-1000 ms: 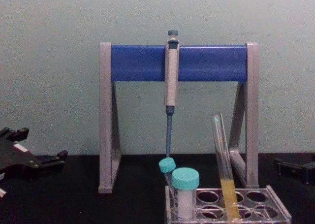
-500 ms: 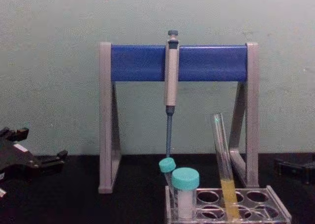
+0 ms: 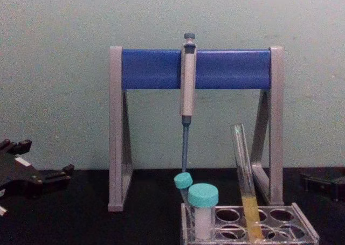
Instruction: Pick up the test tube from the test tube rack, shake it, then place it back into the test tube rack.
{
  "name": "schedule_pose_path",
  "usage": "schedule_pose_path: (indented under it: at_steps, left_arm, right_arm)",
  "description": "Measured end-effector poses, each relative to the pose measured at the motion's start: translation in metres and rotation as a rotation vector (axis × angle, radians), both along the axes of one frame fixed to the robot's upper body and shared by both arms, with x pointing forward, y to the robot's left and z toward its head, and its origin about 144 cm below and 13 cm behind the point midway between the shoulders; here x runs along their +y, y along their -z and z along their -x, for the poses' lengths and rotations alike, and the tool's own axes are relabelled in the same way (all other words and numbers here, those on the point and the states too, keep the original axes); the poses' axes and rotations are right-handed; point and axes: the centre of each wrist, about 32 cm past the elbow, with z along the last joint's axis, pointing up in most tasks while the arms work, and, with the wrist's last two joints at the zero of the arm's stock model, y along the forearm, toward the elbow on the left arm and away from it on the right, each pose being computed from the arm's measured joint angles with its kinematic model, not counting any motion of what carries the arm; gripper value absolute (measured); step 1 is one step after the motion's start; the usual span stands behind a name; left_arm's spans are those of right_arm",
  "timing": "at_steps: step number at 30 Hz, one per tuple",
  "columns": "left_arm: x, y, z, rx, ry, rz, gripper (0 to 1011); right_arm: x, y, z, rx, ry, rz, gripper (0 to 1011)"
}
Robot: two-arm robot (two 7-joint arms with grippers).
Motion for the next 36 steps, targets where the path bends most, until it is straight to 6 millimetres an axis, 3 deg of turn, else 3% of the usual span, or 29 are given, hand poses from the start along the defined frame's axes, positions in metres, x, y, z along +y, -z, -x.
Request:
schedule_pose_path:
  at_steps: [36]
  left_arm:
    - [0.0,0.0,0.0,0.0,0.0,0.0,1001]
  right_arm:
    - [0.0,0.0,0.0,0.0,0.0,0.0,1000]
